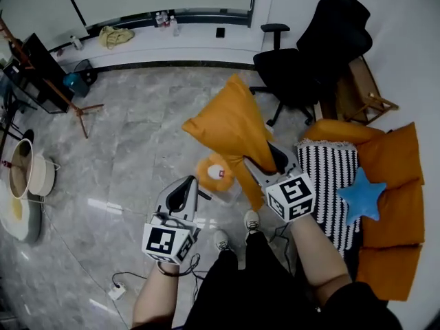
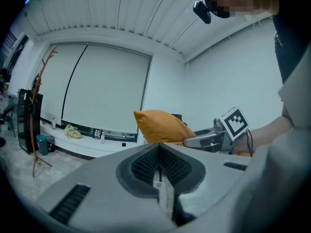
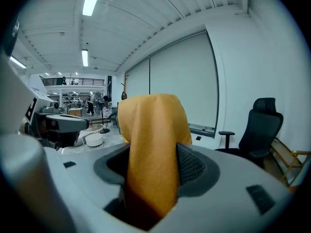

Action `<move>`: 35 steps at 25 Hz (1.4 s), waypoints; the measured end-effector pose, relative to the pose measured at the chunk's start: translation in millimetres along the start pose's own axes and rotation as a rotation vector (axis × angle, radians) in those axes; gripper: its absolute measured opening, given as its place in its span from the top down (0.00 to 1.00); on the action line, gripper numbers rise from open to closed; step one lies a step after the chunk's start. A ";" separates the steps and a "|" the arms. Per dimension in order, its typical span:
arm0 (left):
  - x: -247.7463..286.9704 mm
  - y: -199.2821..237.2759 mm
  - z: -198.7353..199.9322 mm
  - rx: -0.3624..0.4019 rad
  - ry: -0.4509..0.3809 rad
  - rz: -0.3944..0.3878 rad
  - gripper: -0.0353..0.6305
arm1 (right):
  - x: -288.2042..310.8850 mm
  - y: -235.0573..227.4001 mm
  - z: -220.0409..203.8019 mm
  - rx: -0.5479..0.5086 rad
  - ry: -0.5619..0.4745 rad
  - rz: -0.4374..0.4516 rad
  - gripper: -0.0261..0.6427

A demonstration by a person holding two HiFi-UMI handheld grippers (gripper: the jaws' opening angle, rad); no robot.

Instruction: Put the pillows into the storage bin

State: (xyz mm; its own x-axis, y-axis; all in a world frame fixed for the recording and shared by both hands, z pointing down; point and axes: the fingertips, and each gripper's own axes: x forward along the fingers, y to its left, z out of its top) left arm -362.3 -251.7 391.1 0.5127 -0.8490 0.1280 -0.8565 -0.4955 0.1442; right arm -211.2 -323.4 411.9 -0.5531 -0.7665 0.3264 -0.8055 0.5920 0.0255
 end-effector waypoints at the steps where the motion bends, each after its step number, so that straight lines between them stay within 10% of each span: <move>1: 0.3 4.8 -4.2 -0.004 0.006 0.013 0.94 | 9.6 2.7 -2.7 -0.001 0.010 0.018 0.56; 14: 58.2 55.8 -90.0 -0.104 0.125 0.159 0.94 | 137.4 -0.6 -100.0 -0.008 0.137 0.210 0.56; 35: 130.2 99.5 -380.2 -0.311 0.329 0.184 0.94 | 315.5 16.1 -439.5 0.029 0.434 0.325 0.55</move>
State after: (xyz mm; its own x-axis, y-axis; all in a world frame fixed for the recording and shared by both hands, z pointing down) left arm -358.3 -341.8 795.1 0.3884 -0.7897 0.4749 -0.9024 -0.2217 0.3695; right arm -305.1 -446.4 930.6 -0.6411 -0.3686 0.6732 -0.6166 0.7696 -0.1658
